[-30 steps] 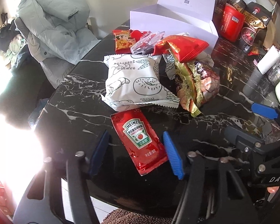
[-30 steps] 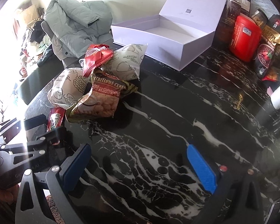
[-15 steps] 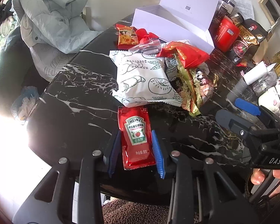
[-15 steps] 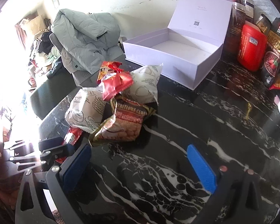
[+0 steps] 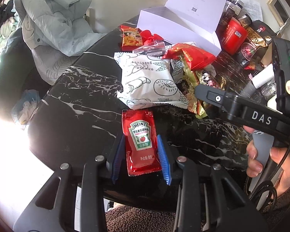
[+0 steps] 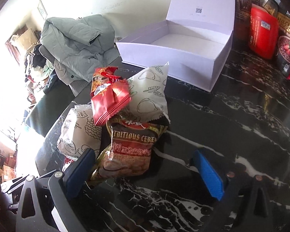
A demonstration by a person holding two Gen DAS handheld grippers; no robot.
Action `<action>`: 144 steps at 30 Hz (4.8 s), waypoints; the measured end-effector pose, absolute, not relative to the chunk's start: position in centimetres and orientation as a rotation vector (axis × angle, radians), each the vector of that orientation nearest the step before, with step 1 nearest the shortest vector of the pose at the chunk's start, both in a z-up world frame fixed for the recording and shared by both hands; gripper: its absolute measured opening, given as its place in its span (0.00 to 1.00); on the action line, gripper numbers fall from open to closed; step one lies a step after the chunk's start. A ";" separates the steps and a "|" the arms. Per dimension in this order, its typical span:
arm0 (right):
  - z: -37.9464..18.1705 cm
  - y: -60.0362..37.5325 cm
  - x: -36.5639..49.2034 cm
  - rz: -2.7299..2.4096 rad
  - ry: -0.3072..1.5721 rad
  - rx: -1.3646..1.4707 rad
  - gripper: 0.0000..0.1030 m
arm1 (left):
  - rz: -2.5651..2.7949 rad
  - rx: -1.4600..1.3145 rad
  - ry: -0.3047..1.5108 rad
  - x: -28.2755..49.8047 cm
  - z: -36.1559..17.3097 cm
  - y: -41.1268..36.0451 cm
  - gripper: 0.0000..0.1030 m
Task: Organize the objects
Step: 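Grasp the brown Nutritious Cereal packet with the right gripper, then carry the ketchup sachet and cereal packet with both grippers into the white box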
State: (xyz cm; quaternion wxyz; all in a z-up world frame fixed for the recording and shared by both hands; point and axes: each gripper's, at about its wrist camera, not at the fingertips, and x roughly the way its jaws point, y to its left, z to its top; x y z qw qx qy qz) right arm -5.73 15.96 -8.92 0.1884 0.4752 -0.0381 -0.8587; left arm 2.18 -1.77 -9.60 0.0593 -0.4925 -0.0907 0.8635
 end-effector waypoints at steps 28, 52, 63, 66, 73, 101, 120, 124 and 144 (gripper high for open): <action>-8.1 20.2 -0.8 -2.349 -0.011 1.326 0.49 | 2.528 -1.497 -0.227 2.9 -9.5 1.9 0.31; -8.4 20.9 -1.0 -2.316 0.012 1.290 0.43 | 2.496 -1.504 -0.218 2.5 -9.2 2.7 0.31; -6.7 21.7 -0.3 -2.338 0.021 1.247 0.42 | 2.506 -1.450 -0.176 2.7 -7.6 3.6 0.31; -5.7 22.1 0.1 -2.349 0.022 1.216 0.42 | 2.515 -1.422 -0.154 2.8 -6.7 4.1 0.31; -3.6 23.0 0.6 -2.375 0.023 1.156 0.42 | 2.516 -1.369 -0.122 2.2 -5.1 5.3 0.31; 0.5 24.8 -4.3 -2.462 0.047 1.063 0.42 | 2.478 -1.239 -0.048 -5.5 -1.3 8.3 0.31; 1.9 24.3 -12.2 -2.471 0.072 0.993 0.42 | 2.540 -1.179 0.015 -12.8 0.4 8.3 0.31; 2.2 24.3 -13.8 -2.472 0.072 0.983 0.42 | 2.538 -1.166 0.024 -14.1 0.7 8.5 0.31; 5.9 22.6 -22.0 -2.514 0.165 0.860 0.42 | 2.612 -1.049 0.148 -21.8 4.3 8.4 0.31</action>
